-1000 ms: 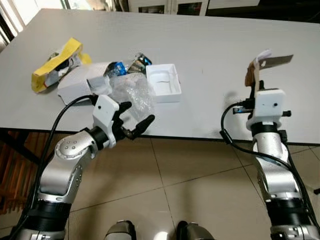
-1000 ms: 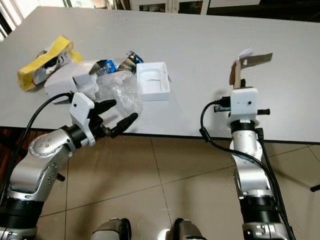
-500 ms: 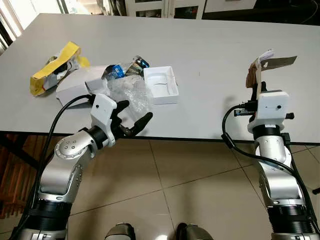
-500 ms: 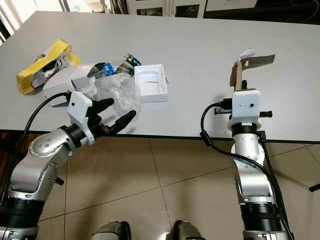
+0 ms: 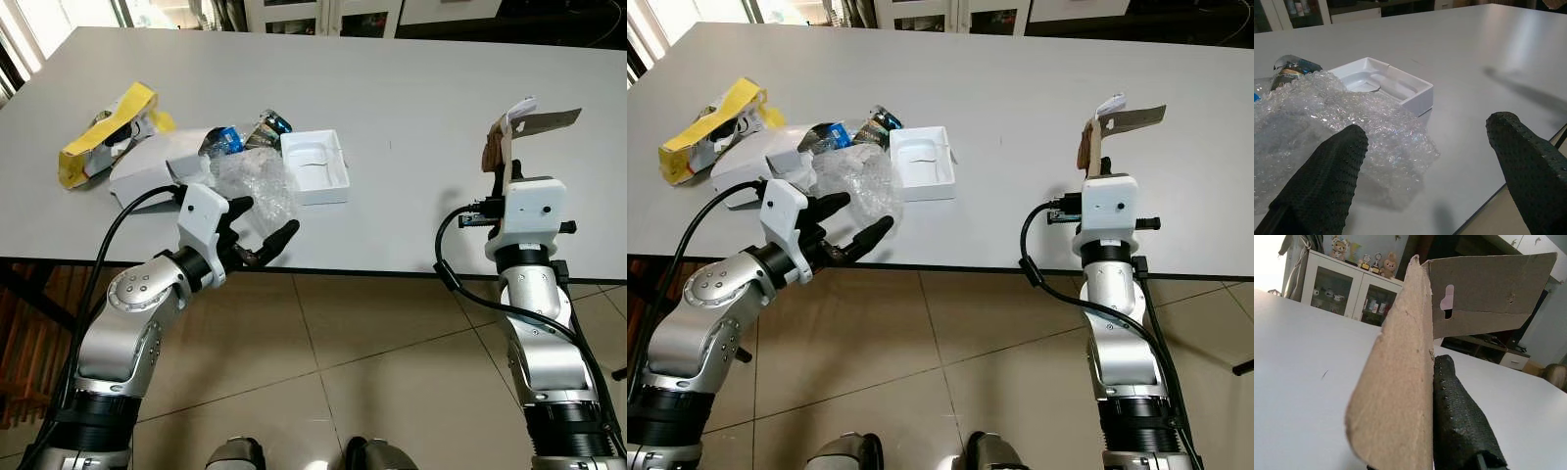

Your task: Picking trash to rubbish bin

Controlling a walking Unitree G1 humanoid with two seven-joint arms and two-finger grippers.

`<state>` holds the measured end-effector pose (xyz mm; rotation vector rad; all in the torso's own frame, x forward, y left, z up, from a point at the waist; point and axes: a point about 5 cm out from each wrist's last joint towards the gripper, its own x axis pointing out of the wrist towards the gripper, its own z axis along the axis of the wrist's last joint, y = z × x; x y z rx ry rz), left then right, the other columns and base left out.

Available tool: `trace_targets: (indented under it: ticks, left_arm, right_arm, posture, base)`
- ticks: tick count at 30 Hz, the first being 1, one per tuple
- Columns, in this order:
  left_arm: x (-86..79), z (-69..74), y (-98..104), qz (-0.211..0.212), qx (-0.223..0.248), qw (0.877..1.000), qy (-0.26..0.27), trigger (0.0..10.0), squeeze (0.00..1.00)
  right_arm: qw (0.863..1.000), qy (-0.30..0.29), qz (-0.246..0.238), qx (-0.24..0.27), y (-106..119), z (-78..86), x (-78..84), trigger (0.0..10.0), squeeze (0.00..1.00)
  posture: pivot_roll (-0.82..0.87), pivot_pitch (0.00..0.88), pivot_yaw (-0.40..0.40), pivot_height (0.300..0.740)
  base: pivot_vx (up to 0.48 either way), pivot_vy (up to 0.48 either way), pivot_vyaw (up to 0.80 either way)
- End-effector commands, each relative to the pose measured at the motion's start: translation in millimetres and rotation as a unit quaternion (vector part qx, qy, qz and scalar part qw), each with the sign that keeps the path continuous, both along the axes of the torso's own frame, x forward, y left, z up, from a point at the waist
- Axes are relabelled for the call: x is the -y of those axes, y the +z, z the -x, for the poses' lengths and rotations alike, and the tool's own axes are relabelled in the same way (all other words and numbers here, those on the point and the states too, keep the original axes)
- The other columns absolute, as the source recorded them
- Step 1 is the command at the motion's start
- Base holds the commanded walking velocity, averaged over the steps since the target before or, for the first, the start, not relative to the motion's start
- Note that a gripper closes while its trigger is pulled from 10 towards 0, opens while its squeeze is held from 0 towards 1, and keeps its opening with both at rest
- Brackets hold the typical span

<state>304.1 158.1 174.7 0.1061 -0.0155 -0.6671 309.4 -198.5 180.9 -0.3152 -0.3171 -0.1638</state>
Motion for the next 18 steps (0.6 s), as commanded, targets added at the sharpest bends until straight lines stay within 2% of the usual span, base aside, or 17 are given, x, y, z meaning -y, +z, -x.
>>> trace_targets:
  ticks: [1,2,3,5,14,18]
  left_arm:
    - [-1.1,-1.2,4,0.0,0.009,1.0,0.003,10.0,0.0]
    - [-0.9,-1.5,4,0.003,0.013,1.0,0.008,10.0,0.0]
    - [1.9,8.8,-3,0.036,0.038,0.988,0.148,10.0,0.0]
    - [0.6,14.5,-6,0.045,0.047,0.975,0.21,10.0,0.0]
    - [-3.6,10.2,-5,0.04,0.044,0.975,0.213,10.0,0.0]
    - [-2.9,13.0,-5,0.037,0.045,0.972,0.227,10.0,0.0]
  right_arm:
    - [1.0,-0.005,-0.004,0.002,2,1.7,2.9,10.0,0.0]
    - [1.0,-0.006,-0.004,-0.007,4,8.0,2.0,10.0,0.0]
    - [0.999,0.014,-0.033,-0.038,-3,34.9,-10.2,10.0,0.0]
    - [0.997,0.024,-0.049,-0.052,-7,45.2,-16.0,10.0,0.0]
    - [0.996,0.024,-0.065,-0.06,-10,40.4,-19.0,10.0,0.0]
    - [0.994,0.021,-0.071,-0.075,-8,45.6,-20.8,10.0,0.0]
  posture:
    - [0.05,0.124,-0.003,0.74]
    - [0.03,0.118,-0.005,0.74]
    - [-0.01,0.081,-0.017,0.74]
    - [-0.01,0.081,-0.017,0.74]
    - [0.0,0.087,-0.007,0.74]
    - [0.0,0.092,-0.002,0.74]
  base:
    - [0.0,0.0,0.0]
    - [0.0,0.0,0.0]
    - [0.0,0.0,0.0]
    - [0.0,0.0,0.0]
    - [0.0,0.0,0.0]
    - [0.0,0.0,0.0]
